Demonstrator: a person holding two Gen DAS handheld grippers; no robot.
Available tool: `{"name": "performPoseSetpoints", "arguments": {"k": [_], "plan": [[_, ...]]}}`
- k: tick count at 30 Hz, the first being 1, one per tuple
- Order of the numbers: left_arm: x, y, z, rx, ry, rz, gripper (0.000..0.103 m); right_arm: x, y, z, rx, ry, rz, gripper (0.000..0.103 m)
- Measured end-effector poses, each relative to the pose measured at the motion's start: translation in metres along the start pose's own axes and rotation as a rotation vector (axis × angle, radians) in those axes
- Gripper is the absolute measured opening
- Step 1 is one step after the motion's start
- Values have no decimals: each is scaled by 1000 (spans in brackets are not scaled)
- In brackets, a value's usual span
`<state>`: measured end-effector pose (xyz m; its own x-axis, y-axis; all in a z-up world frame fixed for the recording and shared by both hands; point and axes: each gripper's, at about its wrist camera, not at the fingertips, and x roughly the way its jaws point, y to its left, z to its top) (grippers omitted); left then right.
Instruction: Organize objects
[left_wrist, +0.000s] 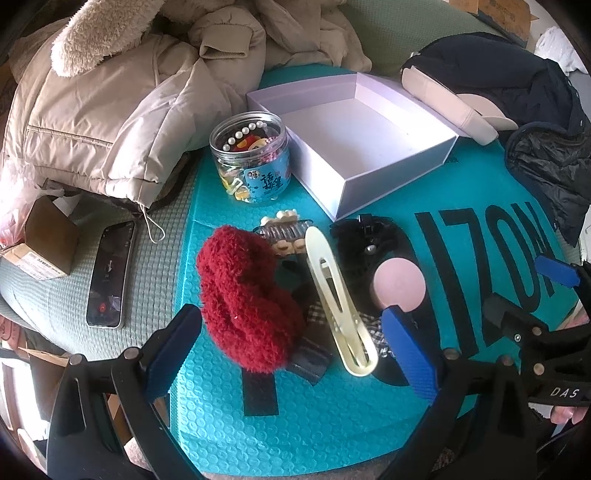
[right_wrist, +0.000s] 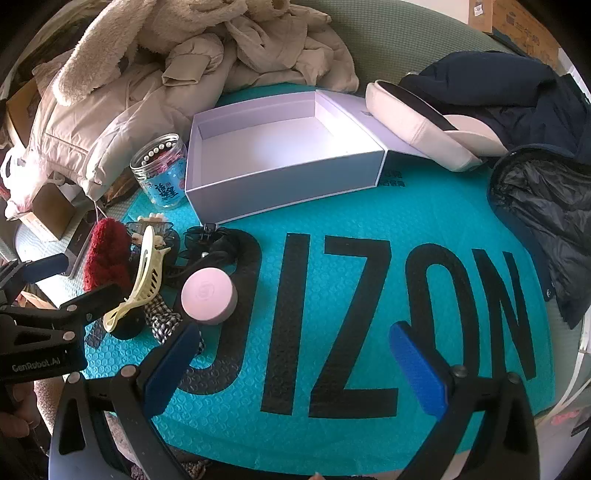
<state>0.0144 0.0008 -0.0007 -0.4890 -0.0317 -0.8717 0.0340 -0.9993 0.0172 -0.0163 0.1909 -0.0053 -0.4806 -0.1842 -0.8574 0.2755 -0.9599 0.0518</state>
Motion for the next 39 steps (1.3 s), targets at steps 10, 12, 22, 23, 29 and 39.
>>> {"name": "performPoseSetpoints", "arguments": {"k": [10,12,22,23,29,39], "plan": [[-1,-1,-5,11,5,17,98,1,1,-1,0,19,20,102],[-1,0,-7,8,7,14,98,0,1,-1,0,17,22,102],[-9,1,-7,11,-5,19,98,-5,1,-2,-7,4,34,102],[-10,1,-7,12,-7,20,98,-5,1,-2,-9,1,34,102],[-16,-1,-7,13,-18,23,98,-10,1,-2,-14,-10,45,102],[-21,-9,-13,14,-24,25,98,-19,-3,-7,-21,-26,61,102]]}}
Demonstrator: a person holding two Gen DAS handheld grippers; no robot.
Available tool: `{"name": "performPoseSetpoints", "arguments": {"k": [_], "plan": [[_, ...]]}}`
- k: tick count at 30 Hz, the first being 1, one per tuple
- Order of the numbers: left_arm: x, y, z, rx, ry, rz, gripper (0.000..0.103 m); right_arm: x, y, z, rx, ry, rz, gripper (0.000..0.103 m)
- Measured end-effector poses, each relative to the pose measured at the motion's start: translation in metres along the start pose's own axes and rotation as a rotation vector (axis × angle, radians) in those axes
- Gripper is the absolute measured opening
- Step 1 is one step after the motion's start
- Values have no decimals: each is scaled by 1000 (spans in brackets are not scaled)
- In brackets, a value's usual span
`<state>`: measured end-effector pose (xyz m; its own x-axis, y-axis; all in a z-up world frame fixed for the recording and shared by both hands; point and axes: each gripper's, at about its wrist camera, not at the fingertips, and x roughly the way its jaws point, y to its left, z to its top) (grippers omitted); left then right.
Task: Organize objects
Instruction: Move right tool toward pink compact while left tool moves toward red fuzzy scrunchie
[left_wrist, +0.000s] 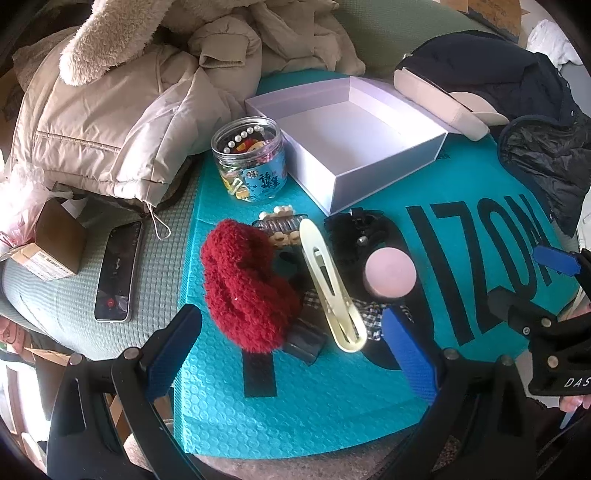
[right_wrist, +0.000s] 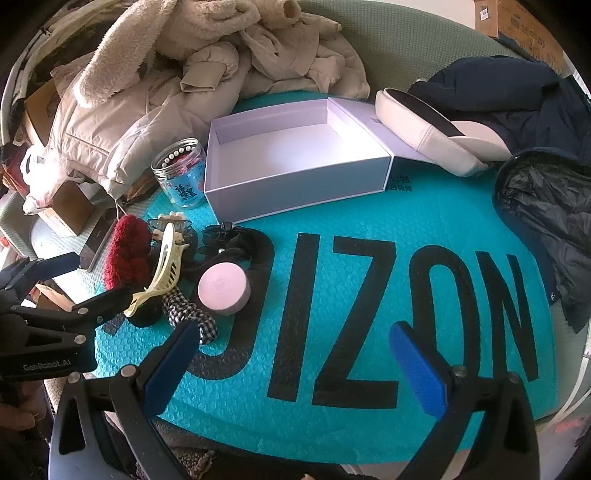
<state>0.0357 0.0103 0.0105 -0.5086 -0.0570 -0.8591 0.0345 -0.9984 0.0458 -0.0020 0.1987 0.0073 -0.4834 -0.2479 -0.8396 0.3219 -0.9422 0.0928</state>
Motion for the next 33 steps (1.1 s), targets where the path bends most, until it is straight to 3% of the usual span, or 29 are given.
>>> {"name": "performPoseSetpoints", "arguments": {"k": [15,23,30,33], "plan": [[2,2,-21,-44,11,18,98,2,-2,-17,-23,29,30,102],[17,18,-30,-106,39,-9,98,13,2,-21,-45,51,57,102],[19,35,-30,-154,15,-48,98,22,10,-17,-75,46,90,102],[20,39,-27,-164,15,-61,93,29,14,-14,-90,46,109,102]]}}
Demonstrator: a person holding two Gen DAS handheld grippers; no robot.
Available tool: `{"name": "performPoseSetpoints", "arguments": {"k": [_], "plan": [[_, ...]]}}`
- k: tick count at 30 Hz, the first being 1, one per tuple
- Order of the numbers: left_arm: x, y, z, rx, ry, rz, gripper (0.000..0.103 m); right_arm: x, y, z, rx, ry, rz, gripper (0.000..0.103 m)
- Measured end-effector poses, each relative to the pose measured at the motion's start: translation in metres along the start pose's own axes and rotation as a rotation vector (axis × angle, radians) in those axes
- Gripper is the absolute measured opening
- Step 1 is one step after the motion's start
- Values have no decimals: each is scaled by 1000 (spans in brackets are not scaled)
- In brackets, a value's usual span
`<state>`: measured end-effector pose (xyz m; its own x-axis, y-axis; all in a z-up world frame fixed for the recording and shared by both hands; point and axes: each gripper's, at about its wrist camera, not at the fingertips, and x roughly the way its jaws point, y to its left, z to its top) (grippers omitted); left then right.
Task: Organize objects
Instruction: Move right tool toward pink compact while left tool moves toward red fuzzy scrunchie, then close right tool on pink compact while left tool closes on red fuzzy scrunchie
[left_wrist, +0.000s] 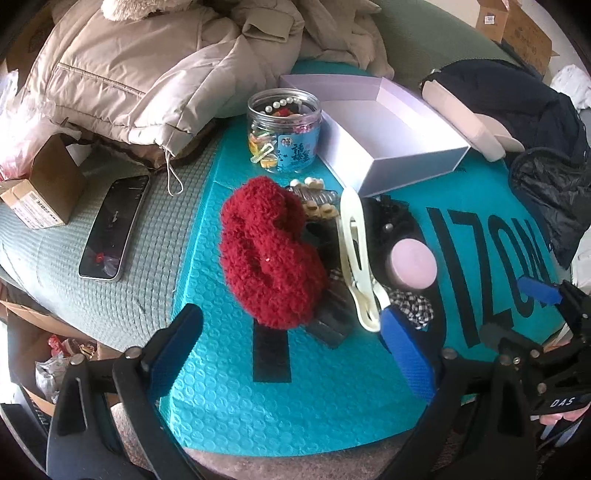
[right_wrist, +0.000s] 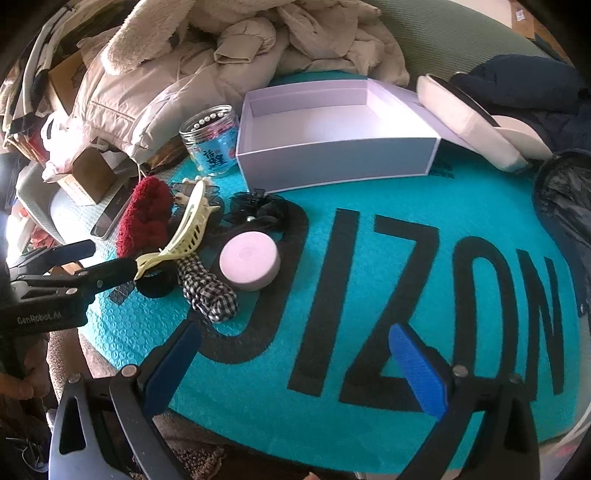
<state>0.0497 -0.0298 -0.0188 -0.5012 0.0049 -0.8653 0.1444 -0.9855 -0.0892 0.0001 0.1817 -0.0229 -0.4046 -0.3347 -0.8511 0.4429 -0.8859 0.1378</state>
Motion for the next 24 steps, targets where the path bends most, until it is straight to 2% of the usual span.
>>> {"name": "performPoseSetpoints", "arguments": {"k": [5,11,14,16,18,24], "plan": [[0,7,7,-21,-10,-22,89,9,4,9,-25,-14,31,102],[9,20,16,-57,7,-8,86,22,8,18,-56,-19,42,94],[16,26,21,-77,16,-25,80,29,9,22,-66,-12,53,94],[22,29,23,-84,29,-36,73,35,10,25,-75,-6,56,94],[31,32,25,-97,50,-42,68,40,11,28,-80,-1,67,90],[47,35,30,-129,84,-78,64,58,13,35,-103,29,74,78]]}}
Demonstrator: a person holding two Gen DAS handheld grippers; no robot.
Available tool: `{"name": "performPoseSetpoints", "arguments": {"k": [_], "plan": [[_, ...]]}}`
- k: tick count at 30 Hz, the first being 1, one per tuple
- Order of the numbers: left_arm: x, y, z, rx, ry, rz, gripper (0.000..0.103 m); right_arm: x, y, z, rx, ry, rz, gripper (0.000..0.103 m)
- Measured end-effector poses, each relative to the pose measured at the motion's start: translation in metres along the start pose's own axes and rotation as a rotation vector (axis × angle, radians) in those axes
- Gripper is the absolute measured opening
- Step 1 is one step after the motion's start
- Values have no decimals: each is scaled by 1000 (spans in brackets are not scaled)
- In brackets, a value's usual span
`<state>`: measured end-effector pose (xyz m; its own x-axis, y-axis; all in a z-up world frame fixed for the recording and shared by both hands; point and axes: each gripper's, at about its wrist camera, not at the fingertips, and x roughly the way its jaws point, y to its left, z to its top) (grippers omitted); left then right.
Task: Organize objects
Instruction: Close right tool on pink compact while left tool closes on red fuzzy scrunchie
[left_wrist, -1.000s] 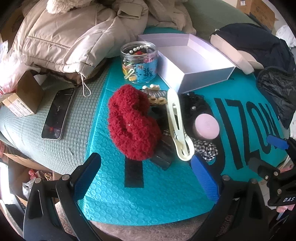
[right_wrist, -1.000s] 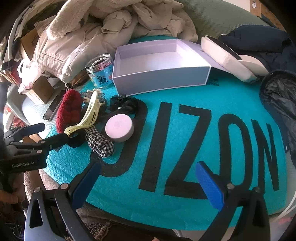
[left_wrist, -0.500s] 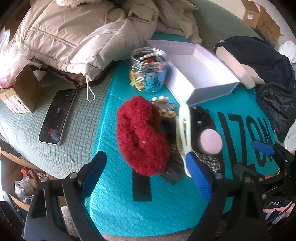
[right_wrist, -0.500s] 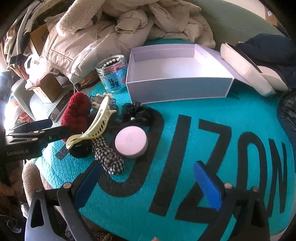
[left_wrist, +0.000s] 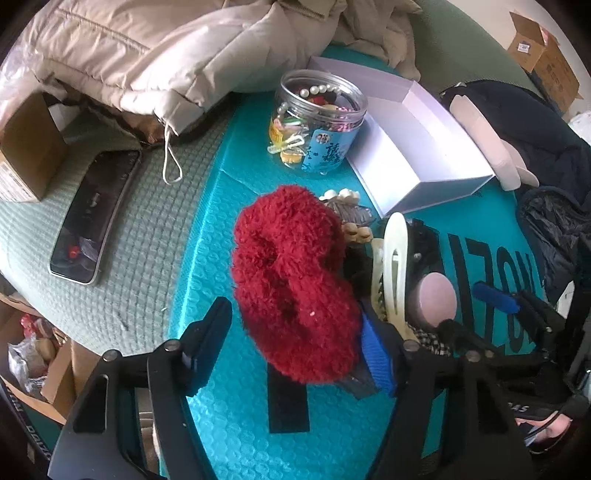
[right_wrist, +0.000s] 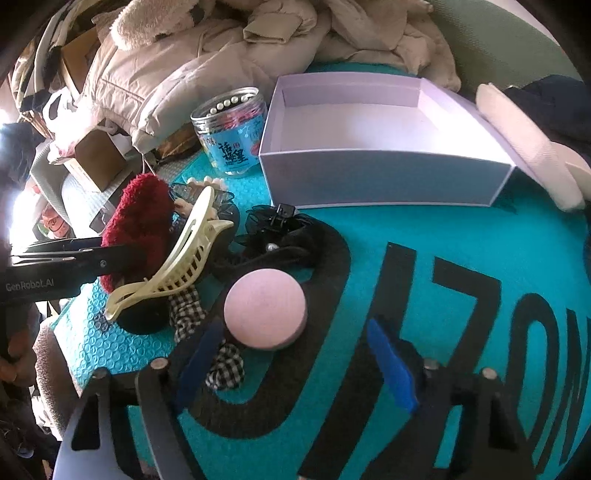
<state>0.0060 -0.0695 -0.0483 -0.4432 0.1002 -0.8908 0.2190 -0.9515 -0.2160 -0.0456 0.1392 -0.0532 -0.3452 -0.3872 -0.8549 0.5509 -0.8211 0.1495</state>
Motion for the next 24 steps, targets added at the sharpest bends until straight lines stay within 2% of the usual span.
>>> {"name": "performPoseSetpoints", "arguments": {"k": [7,10,12,15,19,24], "plan": [[15,-1,5,-25,25,-48,53,11,2,5,-22,21,42,73],[19,3,6,-60,25,-66,47,14,5,4,-43,16,60,64],[19,5,6,-75,17,-71,41,16,9,4,-65,15,69,52],[17,5,5,-81,-2,-57,36,15,14,3,-103,8,56,52],[13,1,3,-90,-8,-36,35,14,12,1,-114,5,64,52],[-1,-4,0,-100,-31,27,35,9,2,-4,-114,15,80,52]]}}
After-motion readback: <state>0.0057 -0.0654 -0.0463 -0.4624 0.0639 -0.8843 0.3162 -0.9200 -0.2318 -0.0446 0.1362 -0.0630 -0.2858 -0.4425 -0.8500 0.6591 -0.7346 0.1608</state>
